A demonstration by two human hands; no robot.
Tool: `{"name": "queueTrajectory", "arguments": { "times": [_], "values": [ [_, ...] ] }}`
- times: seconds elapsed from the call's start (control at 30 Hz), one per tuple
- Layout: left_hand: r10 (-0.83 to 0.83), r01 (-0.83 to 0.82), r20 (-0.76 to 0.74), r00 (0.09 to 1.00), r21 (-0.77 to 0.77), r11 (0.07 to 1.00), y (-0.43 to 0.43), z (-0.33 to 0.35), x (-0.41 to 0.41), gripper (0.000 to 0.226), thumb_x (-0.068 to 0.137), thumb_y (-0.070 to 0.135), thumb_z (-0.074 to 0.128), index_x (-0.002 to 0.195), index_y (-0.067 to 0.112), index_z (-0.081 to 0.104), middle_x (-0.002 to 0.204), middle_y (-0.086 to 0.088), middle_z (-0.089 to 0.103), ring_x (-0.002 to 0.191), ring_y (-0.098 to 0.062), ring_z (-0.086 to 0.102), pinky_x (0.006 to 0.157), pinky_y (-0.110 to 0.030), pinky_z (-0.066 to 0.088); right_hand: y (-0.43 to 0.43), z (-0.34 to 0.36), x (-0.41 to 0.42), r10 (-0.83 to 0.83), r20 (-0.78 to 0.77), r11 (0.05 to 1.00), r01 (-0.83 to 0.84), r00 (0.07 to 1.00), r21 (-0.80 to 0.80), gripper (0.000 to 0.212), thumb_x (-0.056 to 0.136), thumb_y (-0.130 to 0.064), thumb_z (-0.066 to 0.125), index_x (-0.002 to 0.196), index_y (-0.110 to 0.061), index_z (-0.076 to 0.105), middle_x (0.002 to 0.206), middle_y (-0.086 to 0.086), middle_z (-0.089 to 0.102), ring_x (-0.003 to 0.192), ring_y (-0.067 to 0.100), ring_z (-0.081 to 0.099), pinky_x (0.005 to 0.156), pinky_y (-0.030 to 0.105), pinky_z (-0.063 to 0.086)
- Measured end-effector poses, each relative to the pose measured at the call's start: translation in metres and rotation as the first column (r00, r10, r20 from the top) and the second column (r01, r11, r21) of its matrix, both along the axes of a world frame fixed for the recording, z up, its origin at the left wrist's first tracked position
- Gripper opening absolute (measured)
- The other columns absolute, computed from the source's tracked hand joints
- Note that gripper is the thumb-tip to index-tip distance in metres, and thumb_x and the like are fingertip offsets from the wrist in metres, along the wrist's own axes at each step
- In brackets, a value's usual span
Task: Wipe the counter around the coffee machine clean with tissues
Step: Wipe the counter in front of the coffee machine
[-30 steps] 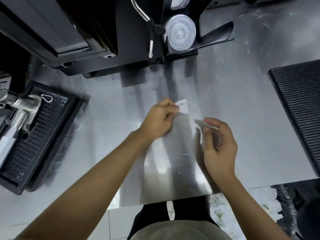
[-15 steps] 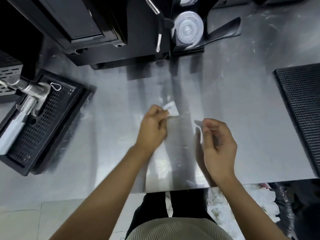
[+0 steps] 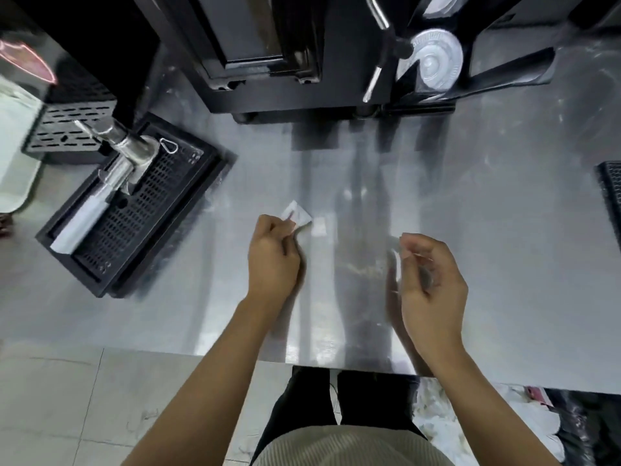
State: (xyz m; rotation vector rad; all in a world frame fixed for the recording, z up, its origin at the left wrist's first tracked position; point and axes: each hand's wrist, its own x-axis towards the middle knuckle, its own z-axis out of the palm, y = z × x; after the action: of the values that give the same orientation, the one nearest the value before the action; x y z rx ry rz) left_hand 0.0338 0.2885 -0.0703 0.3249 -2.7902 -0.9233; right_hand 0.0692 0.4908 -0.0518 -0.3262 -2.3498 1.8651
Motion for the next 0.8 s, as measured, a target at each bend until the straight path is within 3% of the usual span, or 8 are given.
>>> {"name": "queueTrajectory", "arguments": {
  "times": [0.07,0.1,0.17,0.23,0.33,0.53,0.7,0.8],
  "values": [
    [-0.124,0.125,-0.009,0.992,0.065,0.990,0.016,0.001,0.010,0.019,0.088,-0.007,0.054,0.095,-0.002,0.070,0.090,-0.008,0.055,0.081,-0.009,0.056,0.078,0.003,0.034,-0.007,0.000,-0.001,0.032,-0.002,0.999,-0.032,0.999,-0.001,0.024,0.096,0.002,0.053,0.114,-0.009,0.064,0.110,-0.004,0.066,0.105,0.005,0.061,0.091,0.013,0.046],
    [-0.109,0.109,-0.009,0.994,0.111,0.988,0.015,0.004,0.013,0.017,0.089,-0.006,0.055,0.093,-0.001,0.071,0.089,-0.006,0.056,0.079,-0.008,0.056,0.078,0.002,0.035,-0.009,0.001,-0.002,0.050,-0.004,0.999,-0.050,0.999,0.001,0.024,0.096,0.002,0.053,0.114,-0.009,0.064,0.110,-0.004,0.066,0.104,0.005,0.061,0.090,0.012,0.045],
    [0.088,-0.084,-0.016,0.996,0.170,0.982,-0.002,0.013,0.013,0.015,0.090,-0.001,0.057,0.093,0.001,0.071,0.090,0.000,0.055,0.078,-0.007,0.056,0.076,0.000,0.036,-0.013,0.003,-0.005,0.074,-0.006,0.997,-0.074,0.997,0.007,0.023,0.096,0.001,0.053,0.114,-0.010,0.064,0.109,-0.004,0.066,0.103,0.004,0.061,0.089,0.010,0.044],
    [0.333,-0.325,-0.020,0.943,0.168,0.931,-0.034,0.021,0.014,0.018,0.092,0.003,0.054,0.102,-0.001,0.069,0.097,0.000,0.054,0.084,-0.010,0.054,0.074,0.002,0.034,-0.019,0.005,-0.009,0.079,-0.004,0.997,-0.079,0.997,-0.004,0.021,0.096,-0.001,0.054,0.112,-0.011,0.064,0.108,-0.006,0.066,0.101,0.003,0.061,0.088,0.009,0.043],
    [0.469,-0.467,-0.011,0.883,0.068,0.882,-0.077,0.022,0.015,0.022,0.095,0.006,0.051,0.102,-0.009,0.065,0.102,-0.008,0.053,0.090,-0.018,0.055,0.076,-0.005,0.031,-0.038,0.007,-0.019,0.120,0.004,0.993,-0.119,0.993,-0.024,0.018,0.097,-0.003,0.054,0.110,-0.011,0.064,0.107,-0.008,0.065,0.102,0.002,0.060,0.092,0.013,0.045],
    [0.485,-0.485,-0.044,0.873,0.005,0.874,-0.108,0.012,0.007,0.025,0.096,0.007,0.048,0.108,-0.002,0.067,0.096,0.001,0.046,0.082,-0.008,0.044,0.078,-0.010,0.036,-0.111,0.016,-0.061,0.373,0.044,0.926,-0.369,0.927,-0.074,0.023,0.097,-0.008,0.055,0.119,-0.015,0.058,0.117,-0.004,0.063,0.109,0.007,0.059,0.097,0.018,0.046],
    [0.441,-0.440,0.002,0.898,-0.024,0.897,-0.123,0.004,0.001,0.027,0.094,0.005,0.049,0.113,0.001,0.067,0.089,0.001,0.047,0.073,-0.009,0.045,0.072,-0.006,0.031,-0.187,0.011,-0.112,0.498,0.210,0.867,-0.475,0.842,-0.149,0.032,0.098,-0.013,0.053,0.130,-0.013,0.052,0.129,0.002,0.059,0.111,0.008,0.056,0.096,0.016,0.043],
    [0.395,-0.394,0.006,0.919,-0.018,0.919,-0.126,0.005,-0.002,0.029,0.092,0.003,0.049,0.116,0.005,0.066,0.087,0.000,0.048,0.073,-0.013,0.047,0.072,-0.016,0.038,-0.222,0.003,-0.137,0.512,0.266,0.859,-0.489,0.817,-0.152,0.034,0.100,-0.024,0.051,0.133,-0.013,0.050,0.132,0.002,0.058,0.117,0.011,0.055,0.107,0.030,0.042]
  ]
}}
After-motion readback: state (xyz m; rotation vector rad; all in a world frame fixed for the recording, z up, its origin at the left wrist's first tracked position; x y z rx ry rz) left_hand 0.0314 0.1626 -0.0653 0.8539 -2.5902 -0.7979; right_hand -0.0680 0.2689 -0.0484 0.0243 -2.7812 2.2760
